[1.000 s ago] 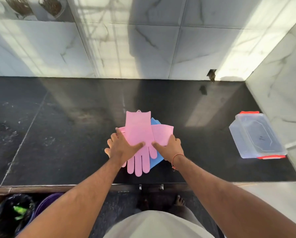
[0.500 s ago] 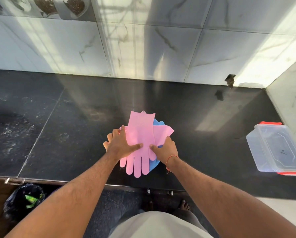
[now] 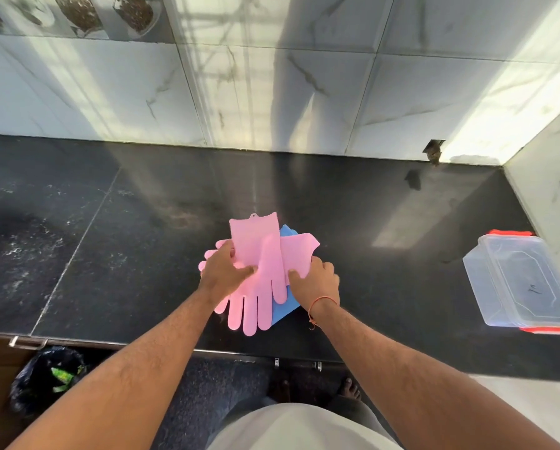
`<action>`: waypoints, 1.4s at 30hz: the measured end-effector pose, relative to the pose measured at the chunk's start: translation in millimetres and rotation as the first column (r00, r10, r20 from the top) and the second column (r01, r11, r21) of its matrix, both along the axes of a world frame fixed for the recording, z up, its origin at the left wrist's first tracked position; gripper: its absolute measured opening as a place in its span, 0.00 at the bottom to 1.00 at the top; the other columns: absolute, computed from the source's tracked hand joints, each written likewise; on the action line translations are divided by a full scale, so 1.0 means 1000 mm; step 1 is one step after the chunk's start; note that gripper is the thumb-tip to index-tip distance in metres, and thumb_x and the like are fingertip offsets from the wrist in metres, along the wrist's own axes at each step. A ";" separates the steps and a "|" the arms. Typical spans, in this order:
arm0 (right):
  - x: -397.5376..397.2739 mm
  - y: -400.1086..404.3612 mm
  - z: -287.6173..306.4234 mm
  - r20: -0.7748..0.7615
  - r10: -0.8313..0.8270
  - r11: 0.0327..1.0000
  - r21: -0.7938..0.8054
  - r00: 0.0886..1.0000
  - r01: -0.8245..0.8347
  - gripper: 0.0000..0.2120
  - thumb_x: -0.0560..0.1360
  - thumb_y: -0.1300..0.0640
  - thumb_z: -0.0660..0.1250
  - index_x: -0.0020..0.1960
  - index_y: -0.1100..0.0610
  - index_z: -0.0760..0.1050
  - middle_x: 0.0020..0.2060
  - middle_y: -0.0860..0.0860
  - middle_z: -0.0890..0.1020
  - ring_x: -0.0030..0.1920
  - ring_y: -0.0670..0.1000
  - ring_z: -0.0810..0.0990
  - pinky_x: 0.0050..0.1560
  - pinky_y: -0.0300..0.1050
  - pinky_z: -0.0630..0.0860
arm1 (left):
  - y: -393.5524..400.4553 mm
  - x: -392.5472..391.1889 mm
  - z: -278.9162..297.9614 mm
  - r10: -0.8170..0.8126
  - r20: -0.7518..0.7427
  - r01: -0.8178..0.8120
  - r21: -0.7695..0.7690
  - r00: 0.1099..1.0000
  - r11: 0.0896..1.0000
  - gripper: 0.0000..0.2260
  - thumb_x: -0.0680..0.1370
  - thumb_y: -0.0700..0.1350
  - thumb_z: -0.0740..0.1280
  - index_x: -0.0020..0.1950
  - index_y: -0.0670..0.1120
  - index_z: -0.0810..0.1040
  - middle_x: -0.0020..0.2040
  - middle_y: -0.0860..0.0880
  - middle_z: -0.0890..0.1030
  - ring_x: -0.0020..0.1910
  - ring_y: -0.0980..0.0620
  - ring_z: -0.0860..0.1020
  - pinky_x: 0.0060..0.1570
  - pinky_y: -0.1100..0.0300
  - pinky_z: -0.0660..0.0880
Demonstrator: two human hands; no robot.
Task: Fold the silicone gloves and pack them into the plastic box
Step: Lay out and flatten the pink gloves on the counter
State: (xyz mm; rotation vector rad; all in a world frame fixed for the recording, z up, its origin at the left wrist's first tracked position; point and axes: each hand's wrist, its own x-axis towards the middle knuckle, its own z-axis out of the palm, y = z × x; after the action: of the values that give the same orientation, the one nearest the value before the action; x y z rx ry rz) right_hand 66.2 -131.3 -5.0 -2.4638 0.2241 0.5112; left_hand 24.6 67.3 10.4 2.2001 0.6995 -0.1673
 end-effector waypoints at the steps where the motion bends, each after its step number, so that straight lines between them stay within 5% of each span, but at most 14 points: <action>1: -0.001 -0.003 0.001 0.040 0.015 0.998 -0.057 0.999 -0.013 0.27 0.80 0.41 0.67 0.75 0.50 0.69 0.68 0.50 0.72 0.66 0.54 0.73 0.63 0.57 0.79 | 0.000 0.002 0.003 0.033 -0.009 -0.034 -0.090 0.999 0.995 0.28 0.76 0.46 0.81 0.74 0.43 0.77 0.64 0.49 0.84 0.59 0.49 0.82 0.58 0.53 0.80; 4: -0.005 -0.010 0.010 0.226 0.139 0.987 -0.106 0.964 -0.118 0.32 0.75 0.45 0.68 0.77 0.46 0.63 0.75 0.46 0.63 0.75 0.54 0.64 0.69 0.67 0.71 | 0.002 0.008 0.021 0.112 -0.060 -0.126 -0.368 0.992 0.921 0.16 0.78 0.41 0.78 0.65 0.42 0.83 0.58 0.42 0.87 0.58 0.39 0.86 0.62 0.39 0.84; 11: 0.005 -0.026 0.032 0.457 0.577 0.816 -0.290 0.677 -0.500 0.44 0.77 0.47 0.72 0.86 0.46 0.53 0.84 0.49 0.56 0.82 0.57 0.58 0.75 0.65 0.68 | -0.017 0.029 0.082 0.051 -0.019 -0.049 -0.746 0.998 0.665 0.27 0.80 0.36 0.74 0.78 0.49 0.72 0.65 0.38 0.84 0.64 0.34 0.84 0.66 0.32 0.80; 17: 0.022 -0.053 0.067 0.806 0.403 0.835 -0.130 0.434 -0.534 0.37 0.76 0.53 0.76 0.82 0.53 0.65 0.81 0.53 0.68 0.80 0.53 0.65 0.83 0.53 0.62 | -0.040 0.053 0.118 0.031 -0.008 -0.022 -0.887 0.999 0.461 0.37 0.78 0.45 0.77 0.82 0.60 0.64 0.70 0.40 0.78 0.68 0.37 0.81 0.67 0.37 0.81; 24: 0.035 -0.110 0.119 0.728 0.135 0.820 0.299 0.672 -0.489 0.17 0.76 0.61 0.76 0.61 0.45 0.84 0.55 0.38 0.87 0.57 0.45 0.86 0.61 0.56 0.83 | -0.081 0.075 0.124 -0.339 -0.016 0.089 -0.952 0.941 0.292 0.19 0.76 0.58 0.80 0.63 0.50 0.86 0.54 0.41 0.86 0.51 0.44 0.83 0.60 0.45 0.81; 28: 0.042 -0.146 0.131 0.558 -0.010 0.765 0.539 0.830 -0.353 0.04 0.81 0.65 0.72 0.54 0.61 0.85 0.45 0.53 0.88 0.48 0.56 0.87 0.50 0.61 0.87 | -0.112 0.083 0.101 -0.382 -0.121 -0.091 -0.991 0.916 0.096 0.16 0.81 0.51 0.77 0.66 0.45 0.87 0.59 0.41 0.86 0.57 0.43 0.86 0.63 0.46 0.82; 32: 0.058 -0.172 0.132 0.092 -0.131 0.726 0.687 0.987 0.033 0.13 0.82 0.51 0.69 0.48 0.61 0.84 0.38 0.58 0.86 0.41 0.55 0.85 0.48 0.66 0.86 | -0.145 0.082 0.084 -0.529 0.091 0.442 -0.677 0.844 0.588 0.20 0.77 0.46 0.76 0.67 0.61 0.83 0.62 0.51 0.87 0.59 0.47 0.86 0.49 0.48 0.87; 34: 0.055 -0.162 0.145 0.202 0.068 0.254 0.943 0.977 -0.213 0.27 0.86 0.35 0.56 0.58 0.55 0.82 0.42 0.55 0.86 0.44 0.54 0.84 0.52 0.69 0.82 | -0.160 0.079 0.074 -0.533 0.152 0.460 -0.726 0.832 0.511 0.33 0.73 0.46 0.80 0.75 0.64 0.75 0.66 0.57 0.85 0.64 0.51 0.85 0.55 0.46 0.86; 35: 0.058 -0.165 0.134 0.150 -0.113 -0.080 0.984 0.982 -0.160 0.39 0.84 0.28 0.43 0.67 0.56 0.77 0.48 0.62 0.85 0.49 0.60 0.84 0.57 0.68 0.77 | -0.167 0.078 0.068 -0.507 0.190 0.457 -0.750 0.841 0.477 0.38 0.73 0.46 0.81 0.79 0.66 0.69 0.68 0.58 0.84 0.66 0.52 0.84 0.57 0.46 0.85; 36: 0.057 -0.170 0.127 0.000 0.136 -0.322 0.946 0.991 0.044 0.49 0.81 0.26 0.35 0.76 0.62 0.70 0.57 0.67 0.82 0.58 0.66 0.82 0.62 0.62 0.72 | -0.172 0.079 0.063 -0.457 0.214 0.438 -0.768 0.863 0.467 0.42 0.74 0.45 0.82 0.81 0.68 0.65 0.70 0.57 0.83 0.67 0.51 0.84 0.59 0.46 0.85; 37: 0.053 -0.185 0.121 -0.245 0.264 -0.023 0.965 0.933 0.260 0.47 0.83 0.29 0.36 0.76 0.66 0.68 0.64 0.72 0.78 0.65 0.65 0.80 0.68 0.55 0.71 | -0.178 0.080 0.059 -0.383 0.239 0.409 -0.784 0.893 0.466 0.43 0.76 0.46 0.82 0.82 0.68 0.62 0.71 0.55 0.83 0.67 0.49 0.84 0.59 0.46 0.85; 38: 0.053 -0.191 0.118 -0.042 0.158 0.268 0.963 0.986 -0.002 0.37 0.87 0.35 0.46 0.72 0.66 0.72 0.66 0.71 0.79 0.65 0.59 0.83 0.64 0.48 0.77 | -0.183 0.082 0.054 -0.294 0.251 0.370 -0.796 0.922 0.480 0.41 0.77 0.48 0.82 0.81 0.68 0.62 0.70 0.52 0.84 0.67 0.47 0.85 0.57 0.47 0.85; 40: 0.066 -0.214 0.088 -0.352 0.018 0.729 0.645 0.936 0.229 0.18 0.86 0.49 0.65 0.67 0.61 0.78 0.62 0.62 0.85 0.60 0.57 0.86 0.58 0.55 0.84 | -0.194 0.088 0.045 -0.113 0.221 0.247 -0.795 0.969 0.554 0.29 0.80 0.54 0.78 0.78 0.65 0.71 0.65 0.50 0.87 0.63 0.45 0.87 0.51 0.49 0.86; 42: 0.077 -0.211 0.066 -0.400 -0.077 0.733 0.598 0.913 0.324 0.16 0.83 0.55 0.70 0.67 0.62 0.79 0.61 0.60 0.85 0.62 0.61 0.84 0.65 0.64 0.81 | -0.201 0.095 0.036 0.043 0.146 0.081 -0.744 0.988 0.663 0.15 0.84 0.58 0.72 0.70 0.59 0.81 0.59 0.51 0.89 0.60 0.44 0.88 0.46 0.52 0.86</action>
State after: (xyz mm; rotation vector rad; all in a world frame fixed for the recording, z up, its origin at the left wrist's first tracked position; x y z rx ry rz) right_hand 143.4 -342.4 61.4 -1.6191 0.3824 0.7796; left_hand 119.2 -134.0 46.1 1.3894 0.4050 -0.2458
